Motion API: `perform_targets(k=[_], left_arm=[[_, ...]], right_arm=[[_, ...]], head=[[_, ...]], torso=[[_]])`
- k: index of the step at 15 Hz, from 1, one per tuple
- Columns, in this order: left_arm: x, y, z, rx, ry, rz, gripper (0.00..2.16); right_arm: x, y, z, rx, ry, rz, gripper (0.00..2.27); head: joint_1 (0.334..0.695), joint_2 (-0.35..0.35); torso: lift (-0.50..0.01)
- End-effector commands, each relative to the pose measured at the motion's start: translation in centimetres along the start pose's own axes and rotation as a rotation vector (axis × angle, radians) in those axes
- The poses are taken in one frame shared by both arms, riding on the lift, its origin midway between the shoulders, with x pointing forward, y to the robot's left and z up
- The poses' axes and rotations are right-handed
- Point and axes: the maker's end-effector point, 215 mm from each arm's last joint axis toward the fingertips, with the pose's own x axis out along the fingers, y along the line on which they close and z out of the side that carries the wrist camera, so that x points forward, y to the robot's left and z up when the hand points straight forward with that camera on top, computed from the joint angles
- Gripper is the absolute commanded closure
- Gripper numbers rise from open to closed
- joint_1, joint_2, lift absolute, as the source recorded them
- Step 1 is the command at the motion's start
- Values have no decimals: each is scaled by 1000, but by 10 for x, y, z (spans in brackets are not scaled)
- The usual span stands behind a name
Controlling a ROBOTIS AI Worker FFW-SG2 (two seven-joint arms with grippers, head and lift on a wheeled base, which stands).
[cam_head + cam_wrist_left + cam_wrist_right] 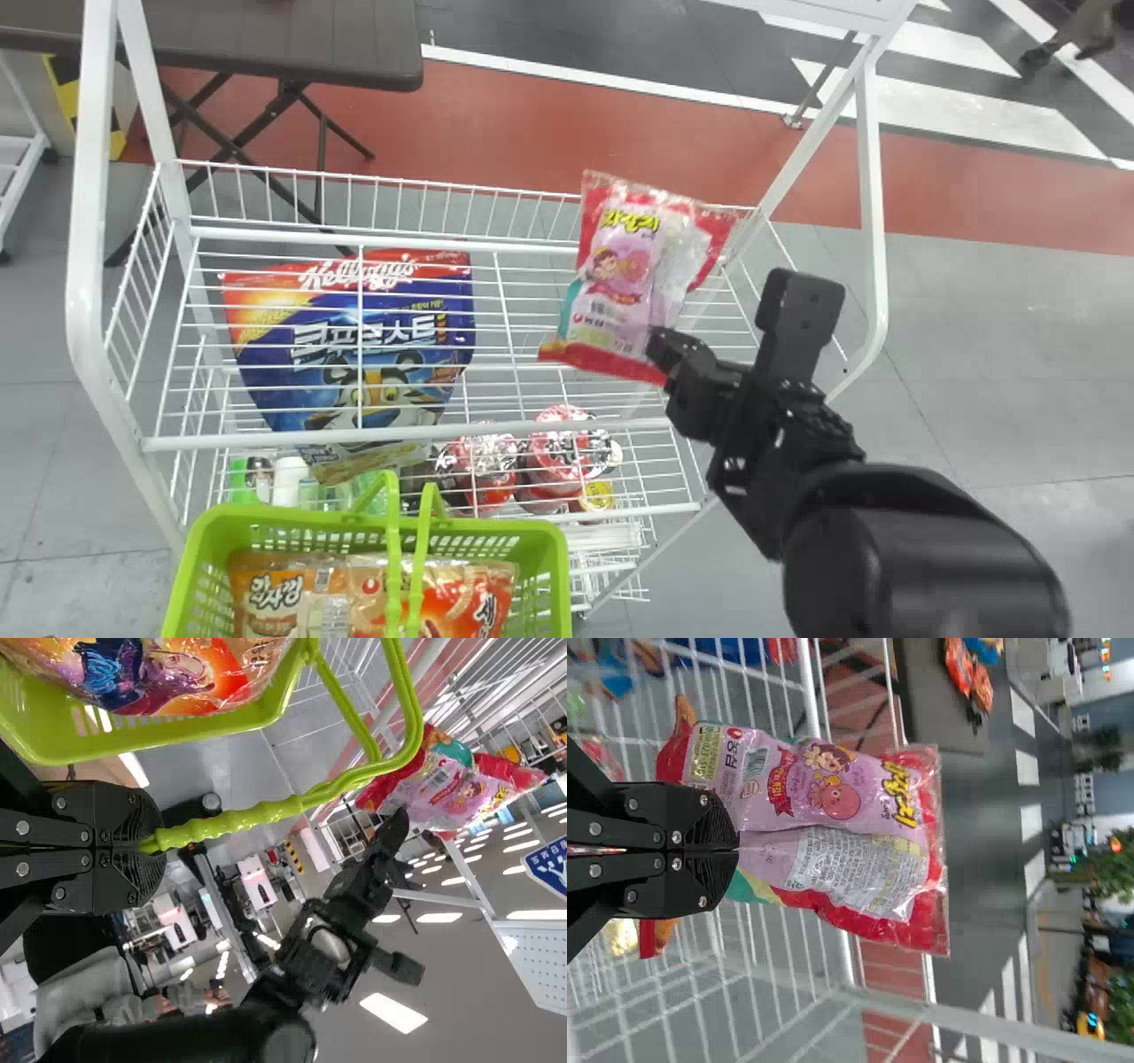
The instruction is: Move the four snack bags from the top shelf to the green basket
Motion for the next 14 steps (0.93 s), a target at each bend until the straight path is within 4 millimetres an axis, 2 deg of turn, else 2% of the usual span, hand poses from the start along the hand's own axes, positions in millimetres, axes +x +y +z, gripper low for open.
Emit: perform_targets(k=[1,3,5,8,12,14], left_arm=[[0,-1,2,3,-3,-1,1403],[0,0,2,3,-3,1,1403],[1,-1,2,0,-6,-3,1403],[2,-2,1,-6,-11,-3,1403],[5,-6,0,-6,-28,-9,1403],[6,-6,1,-7,-29,-10,1403]], right_arm=[[-43,23,-19,10,55,78,2246],[-74,43,-51,28,147,164,2246],[-100,52,-95,75,286,240,2246],[-125,65,-127,104,383,311,2246],[-181,96,-191,167,638,444,2246],[-195,100,-209,188,688,467,2246]], head=[[695,-350],[695,-350],[695,-350],[695,-350],[695,-350],[695,-350]], torso=[[0],[0],[0],[0],[0],[0]])
